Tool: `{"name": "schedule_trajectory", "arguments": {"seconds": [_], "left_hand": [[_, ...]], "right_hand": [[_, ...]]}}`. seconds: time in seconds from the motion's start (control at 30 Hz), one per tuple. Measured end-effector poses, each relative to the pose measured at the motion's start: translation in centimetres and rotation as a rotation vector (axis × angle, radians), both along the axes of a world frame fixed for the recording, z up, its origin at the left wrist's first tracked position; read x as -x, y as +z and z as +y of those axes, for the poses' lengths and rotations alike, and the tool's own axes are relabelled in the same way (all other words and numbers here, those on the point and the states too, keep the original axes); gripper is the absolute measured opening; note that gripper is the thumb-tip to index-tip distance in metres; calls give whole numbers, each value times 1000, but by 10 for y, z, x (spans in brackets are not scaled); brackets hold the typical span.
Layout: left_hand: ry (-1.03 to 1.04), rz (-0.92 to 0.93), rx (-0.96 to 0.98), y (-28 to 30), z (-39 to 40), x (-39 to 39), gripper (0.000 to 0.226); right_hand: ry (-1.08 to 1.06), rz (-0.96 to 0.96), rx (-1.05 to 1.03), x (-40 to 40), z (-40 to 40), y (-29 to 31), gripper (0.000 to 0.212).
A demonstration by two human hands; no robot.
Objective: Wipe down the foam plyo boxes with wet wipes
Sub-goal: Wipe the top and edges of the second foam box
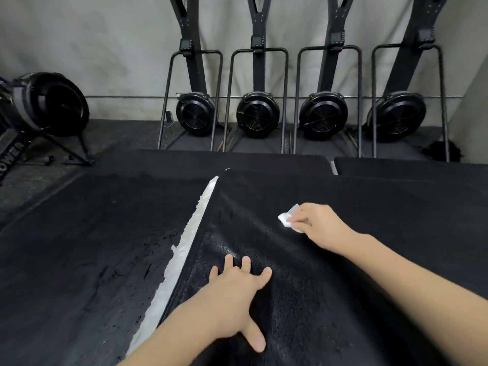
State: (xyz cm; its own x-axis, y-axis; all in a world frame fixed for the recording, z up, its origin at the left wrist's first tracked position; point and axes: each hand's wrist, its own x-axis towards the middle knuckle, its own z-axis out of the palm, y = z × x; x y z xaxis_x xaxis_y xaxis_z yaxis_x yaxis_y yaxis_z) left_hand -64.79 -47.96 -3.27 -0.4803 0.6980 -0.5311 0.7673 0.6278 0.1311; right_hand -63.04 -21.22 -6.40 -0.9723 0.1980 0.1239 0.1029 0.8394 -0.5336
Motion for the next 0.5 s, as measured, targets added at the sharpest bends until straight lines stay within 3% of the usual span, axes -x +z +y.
{"name": "schedule_trajectory", "arguments": {"seconds": [0.3, 0.5], "left_hand": [[62, 113, -97, 24, -11, -30, 116], [232, 168, -269, 20, -33, -61, 80]], "right_hand": [[84, 34, 34, -171, -102, -2, 18], [13, 68, 69, -210, -149, -11, 17]]}}
